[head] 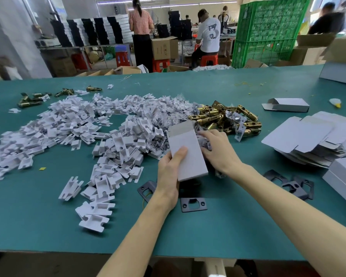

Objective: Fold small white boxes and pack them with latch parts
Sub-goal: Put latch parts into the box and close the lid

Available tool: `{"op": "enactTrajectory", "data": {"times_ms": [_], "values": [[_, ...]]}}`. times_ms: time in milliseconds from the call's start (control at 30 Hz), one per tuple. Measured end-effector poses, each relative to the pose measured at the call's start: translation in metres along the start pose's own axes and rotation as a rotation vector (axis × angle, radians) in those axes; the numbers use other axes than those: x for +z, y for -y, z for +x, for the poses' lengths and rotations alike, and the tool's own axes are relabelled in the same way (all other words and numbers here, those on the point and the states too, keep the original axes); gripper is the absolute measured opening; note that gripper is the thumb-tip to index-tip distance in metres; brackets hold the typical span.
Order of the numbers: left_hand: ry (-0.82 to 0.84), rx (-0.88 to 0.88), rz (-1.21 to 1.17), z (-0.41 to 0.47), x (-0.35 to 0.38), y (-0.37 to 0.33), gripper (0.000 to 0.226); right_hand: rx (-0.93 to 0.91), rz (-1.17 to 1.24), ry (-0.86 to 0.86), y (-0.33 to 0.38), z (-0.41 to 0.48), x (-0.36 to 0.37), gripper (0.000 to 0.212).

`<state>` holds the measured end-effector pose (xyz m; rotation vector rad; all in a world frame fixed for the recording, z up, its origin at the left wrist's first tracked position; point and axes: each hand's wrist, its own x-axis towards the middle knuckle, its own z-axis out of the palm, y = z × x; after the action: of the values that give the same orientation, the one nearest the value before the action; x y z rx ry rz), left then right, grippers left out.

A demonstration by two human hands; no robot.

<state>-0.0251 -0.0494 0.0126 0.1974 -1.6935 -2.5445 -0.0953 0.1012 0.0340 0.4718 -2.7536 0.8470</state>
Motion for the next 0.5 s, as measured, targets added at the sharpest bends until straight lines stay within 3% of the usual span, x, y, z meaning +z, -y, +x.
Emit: {"op": "enactTrajectory", "data": {"times_ms": [167, 500], "values": [[0.021, 0.026, -0.001, 0.004, -0.002, -0.001, 0.028, -0.059, -0.151, 0.120, 0.006, 0.021, 0.015, 0.050], [0.048, 0.046, 0.023, 0.004, -0.003, -0.001, 0.044, -0.026, -0.247, 0.008, 0.012, 0.013, 0.006, 0.026]]}}
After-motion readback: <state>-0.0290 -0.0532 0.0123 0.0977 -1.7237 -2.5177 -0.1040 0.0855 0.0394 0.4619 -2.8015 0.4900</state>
